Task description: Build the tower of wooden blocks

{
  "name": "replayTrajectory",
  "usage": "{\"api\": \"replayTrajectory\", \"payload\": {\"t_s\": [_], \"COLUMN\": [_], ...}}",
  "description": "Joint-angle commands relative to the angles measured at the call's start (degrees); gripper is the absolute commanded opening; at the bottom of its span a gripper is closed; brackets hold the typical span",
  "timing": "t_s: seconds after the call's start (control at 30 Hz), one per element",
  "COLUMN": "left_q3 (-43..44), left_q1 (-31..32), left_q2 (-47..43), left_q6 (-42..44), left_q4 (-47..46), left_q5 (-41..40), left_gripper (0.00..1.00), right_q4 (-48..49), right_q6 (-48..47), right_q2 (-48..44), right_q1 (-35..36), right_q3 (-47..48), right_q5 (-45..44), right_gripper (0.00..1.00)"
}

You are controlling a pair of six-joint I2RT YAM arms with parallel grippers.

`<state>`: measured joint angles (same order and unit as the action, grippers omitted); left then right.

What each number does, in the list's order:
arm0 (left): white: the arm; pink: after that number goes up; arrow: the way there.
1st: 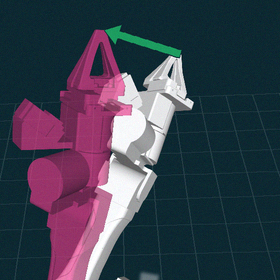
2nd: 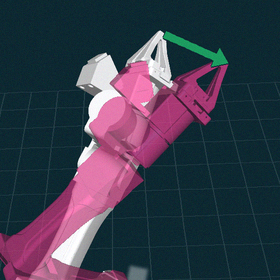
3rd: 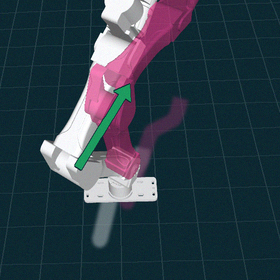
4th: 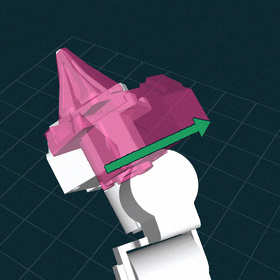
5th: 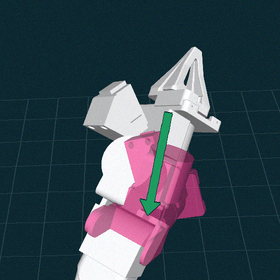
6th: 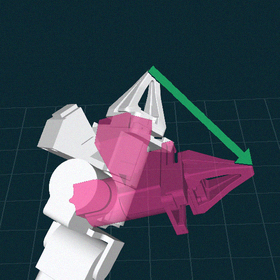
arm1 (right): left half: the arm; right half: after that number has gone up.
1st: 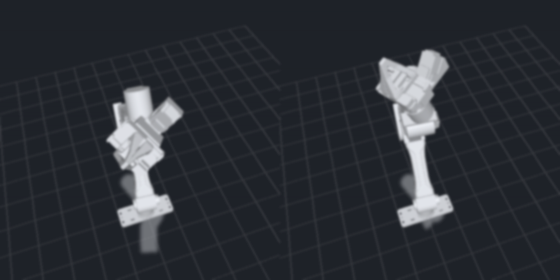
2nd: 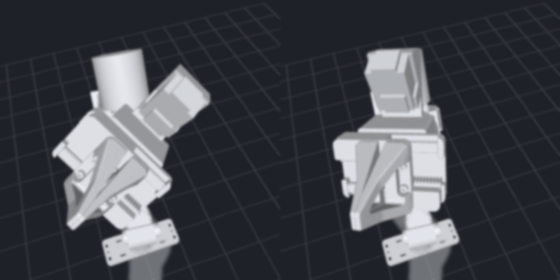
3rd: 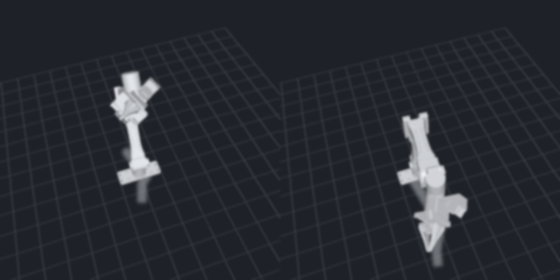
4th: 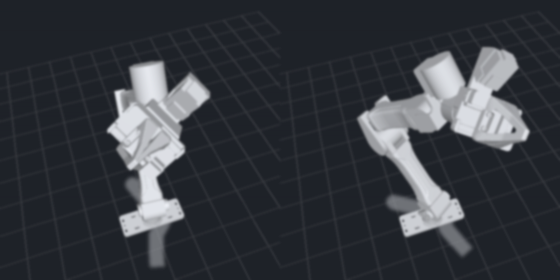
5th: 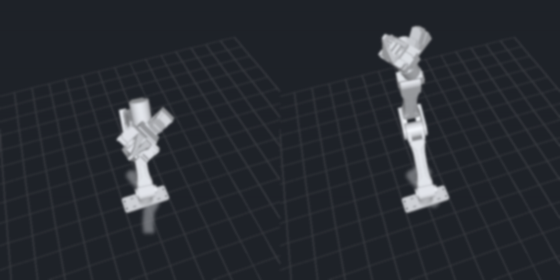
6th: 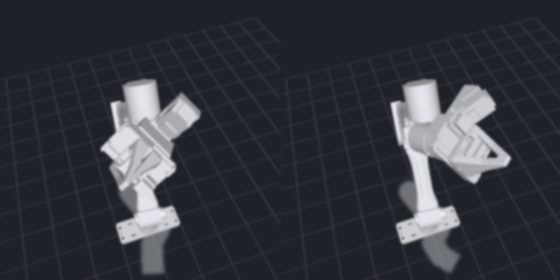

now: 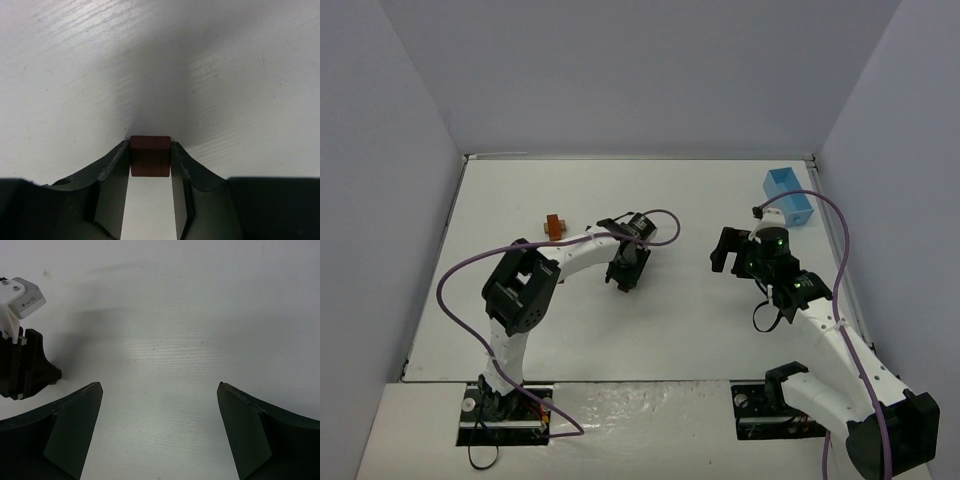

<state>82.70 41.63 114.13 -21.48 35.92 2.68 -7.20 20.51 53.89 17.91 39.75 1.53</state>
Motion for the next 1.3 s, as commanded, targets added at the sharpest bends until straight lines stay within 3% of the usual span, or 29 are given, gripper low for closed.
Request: {"api": "replayTrajectory", "payload": {"t_s": [0.0, 0.07, 0.23, 0.5, 0.8, 1.1, 1.27], "left_q3": [0.8, 1.7, 4.5, 5.4, 9.3, 10.5, 10.1], "left_q1": [0.3, 0.2, -1.4, -12.2, -23.3, -27.0, -27.9], "left_q2": [-5.8, -7.1, -11.0, -15.7, -10.3, -5.5, -4.2], "left_q6": [-1.7, -2.5, -5.1, -6.0, -1.2, 0.6, 1.5], "left_q4": [1.7, 3.1, 7.9, 10.0, 9.9, 8.4, 7.1], "left_q5": [-1.3, -2.1, -5.6, -6.3, -5.9, -7.3, -7.1], "left_gripper": [0.09, 0.04, 0.03, 0.03, 0.03, 0.04, 0.11], "right_q4": [1.9, 1.9, 1.9, 1.9, 2.0, 2.0, 2.0], "right_q6": [-0.9, -1.0, -1.6, -2.2, -3.0, -3.3, -3.5], "right_q2": [-0.9, -0.9, -0.3, 1.8, 2.1, 2.8, 3.2], "right_q1": [-0.6, -0.5, -0.5, -0.6, -0.7, -0.6, -0.6], "right_q3": [1.7, 1.9, 2.5, 3.7, 3.5, 3.4, 3.4], "right_q5": [0.9, 1.0, 1.3, 2.8, 3.0, 3.4, 3.4], "right_gripper": [0.96, 0.96, 0.96, 0.96, 0.96, 0.96, 0.96]}}
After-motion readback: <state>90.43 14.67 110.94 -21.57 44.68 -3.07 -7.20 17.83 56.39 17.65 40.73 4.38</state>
